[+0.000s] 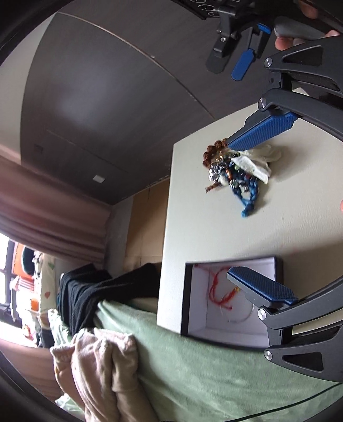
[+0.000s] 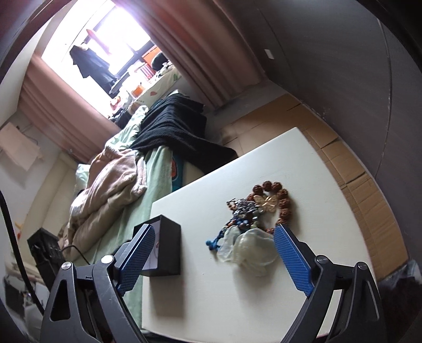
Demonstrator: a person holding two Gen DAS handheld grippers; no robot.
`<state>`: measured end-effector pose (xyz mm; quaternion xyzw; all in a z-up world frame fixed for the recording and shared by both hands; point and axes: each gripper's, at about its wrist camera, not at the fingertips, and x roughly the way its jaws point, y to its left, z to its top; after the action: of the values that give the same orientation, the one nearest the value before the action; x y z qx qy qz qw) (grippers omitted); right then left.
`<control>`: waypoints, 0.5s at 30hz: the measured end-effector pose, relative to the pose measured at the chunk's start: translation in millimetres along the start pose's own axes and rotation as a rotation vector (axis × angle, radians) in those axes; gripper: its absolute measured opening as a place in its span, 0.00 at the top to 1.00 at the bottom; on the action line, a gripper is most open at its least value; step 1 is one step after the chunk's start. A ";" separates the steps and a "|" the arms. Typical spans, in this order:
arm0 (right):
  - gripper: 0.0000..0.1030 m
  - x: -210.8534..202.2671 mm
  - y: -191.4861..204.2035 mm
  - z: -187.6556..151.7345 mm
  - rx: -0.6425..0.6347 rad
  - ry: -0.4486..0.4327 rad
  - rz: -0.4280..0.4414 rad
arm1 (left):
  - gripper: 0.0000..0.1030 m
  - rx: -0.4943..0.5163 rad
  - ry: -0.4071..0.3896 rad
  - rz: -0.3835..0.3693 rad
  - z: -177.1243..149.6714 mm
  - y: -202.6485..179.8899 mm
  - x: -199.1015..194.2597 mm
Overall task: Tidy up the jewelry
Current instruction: 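Grasp the white cloth pouch with the left tool while the right tool grasps the dark bead bracelet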
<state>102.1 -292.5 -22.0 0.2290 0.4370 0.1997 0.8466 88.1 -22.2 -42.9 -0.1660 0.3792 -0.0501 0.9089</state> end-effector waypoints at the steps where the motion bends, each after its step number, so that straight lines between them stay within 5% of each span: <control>1: 0.09 -1.0 -3.8 1.6 0.005 0.002 -0.007 | 0.13 0.008 0.004 -0.001 -0.6 -4.1 2.0; 11: 0.09 -3.0 -52.8 17.5 0.087 0.050 -0.075 | 0.13 0.115 0.122 -0.008 1.2 -48.2 40.1; 15: 0.09 -3.0 -64.3 20.4 0.100 0.063 -0.103 | 0.24 0.153 0.144 0.001 -1.2 -62.6 53.5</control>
<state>126.3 -350.9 -45.8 0.2418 0.4839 0.1410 0.8292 127.3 -93.0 -58.4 -0.0920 0.4387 -0.0904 0.8893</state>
